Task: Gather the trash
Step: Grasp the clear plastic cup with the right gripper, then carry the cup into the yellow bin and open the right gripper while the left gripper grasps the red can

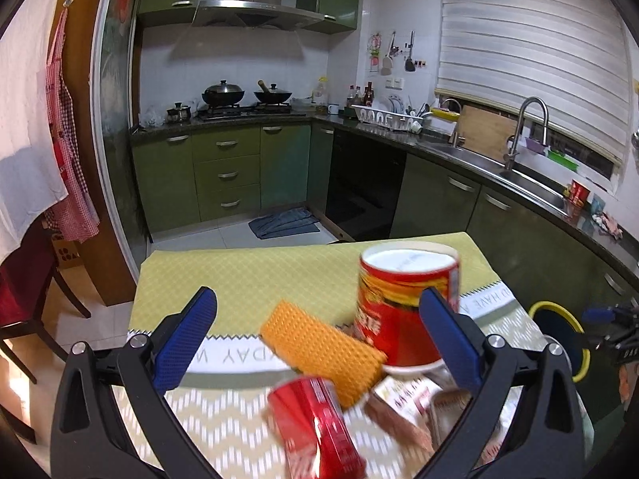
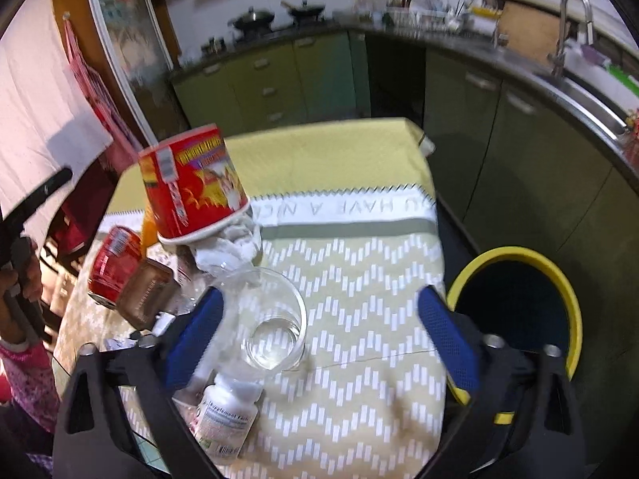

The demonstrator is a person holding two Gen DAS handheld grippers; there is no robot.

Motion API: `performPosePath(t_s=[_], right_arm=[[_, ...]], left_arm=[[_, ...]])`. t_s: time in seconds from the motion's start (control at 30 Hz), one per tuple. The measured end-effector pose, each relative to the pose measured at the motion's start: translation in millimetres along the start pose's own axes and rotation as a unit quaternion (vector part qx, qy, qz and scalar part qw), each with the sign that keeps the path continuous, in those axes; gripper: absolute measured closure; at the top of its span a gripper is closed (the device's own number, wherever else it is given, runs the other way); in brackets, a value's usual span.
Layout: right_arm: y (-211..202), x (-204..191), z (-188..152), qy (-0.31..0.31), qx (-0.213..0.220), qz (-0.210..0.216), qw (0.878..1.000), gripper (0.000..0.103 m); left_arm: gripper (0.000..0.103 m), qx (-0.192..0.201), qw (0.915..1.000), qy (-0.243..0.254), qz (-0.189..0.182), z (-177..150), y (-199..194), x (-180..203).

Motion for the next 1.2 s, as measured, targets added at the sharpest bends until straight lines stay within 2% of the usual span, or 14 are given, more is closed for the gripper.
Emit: performPosePath(t_s=[0.03, 0.17, 0.23, 0.3, 0.47, 0.53, 0.6, 0.83, 0.97, 1.03, 1.1, 1.2], right_arm=[[8, 1, 0, -0.001, -0.013, -0.002, 1.000, 0.032], [31, 1, -5, -0.005, -0.052, -0.001, 0.999, 0.036], [41, -1, -7, -0.008, -0.069, 0.009, 0.998, 0.047], [51, -2, -9, -0.018, -0.086, -0.001, 0.996, 0.054], [75, -8, -17, -0.036, -0.122, -0.007, 0.992, 0.066], [79, -10, -19, -0.038, -0.130, -0.005, 0.991, 0.082], [85, -12, -22, -0.036, -0.138, 0.007, 0.990, 0.092], [79, -14, -18, -0.026, -0.115, 0.016, 0.993, 0.095], [52, -1, -5, -0.010, -0.082, 0.013, 0.996, 0.095], [36, 18, 1, 0.010, -0.064, -0.001, 0.998, 0.095], [18, 56, 5, 0.045, -0.044, -0.037, 0.997, 0.095], [10, 113, -4, 0.095, -0.040, -0.088, 0.991, 0.095]], left_arm=[[0.006, -0.003, 1.0000, -0.001, 0.001, 1, 8, -2], [0.006, -0.008, 0.9999, -0.004, 0.006, -2, 25, -11], [0.006, -0.016, 0.9998, -0.002, 0.007, -7, 32, -13], [0.006, -0.024, 0.9997, 0.000, 0.006, -11, 37, -12], [0.006, -0.034, 0.9994, 0.009, 0.005, -17, 42, -13], [0.006, -0.036, 0.9993, 0.012, 0.005, -17, 42, -12], [0.006, -0.037, 0.9993, 0.010, 0.000, -18, 41, -12], [0.006, -0.034, 0.9994, 0.006, -0.004, -15, 38, -12], [0.006, -0.031, 0.9994, 0.009, -0.007, -14, 36, -10], [0.006, -0.031, 0.9994, 0.011, -0.010, -13, 35, -7], [0.006, -0.030, 0.9994, 0.011, -0.012, -12, 34, -5], [0.006, -0.029, 0.9994, 0.014, -0.016, -12, 33, -2]])
Point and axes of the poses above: each gripper's, at about its wrist camera, not at the fingertips, and y roughly the way its jaws point, x to its right, z to its top, the point moved 9 cm from there along y, roughly the way its jaws point, and after that the axes turned 1 degree about -y, right-handed, at the moved point
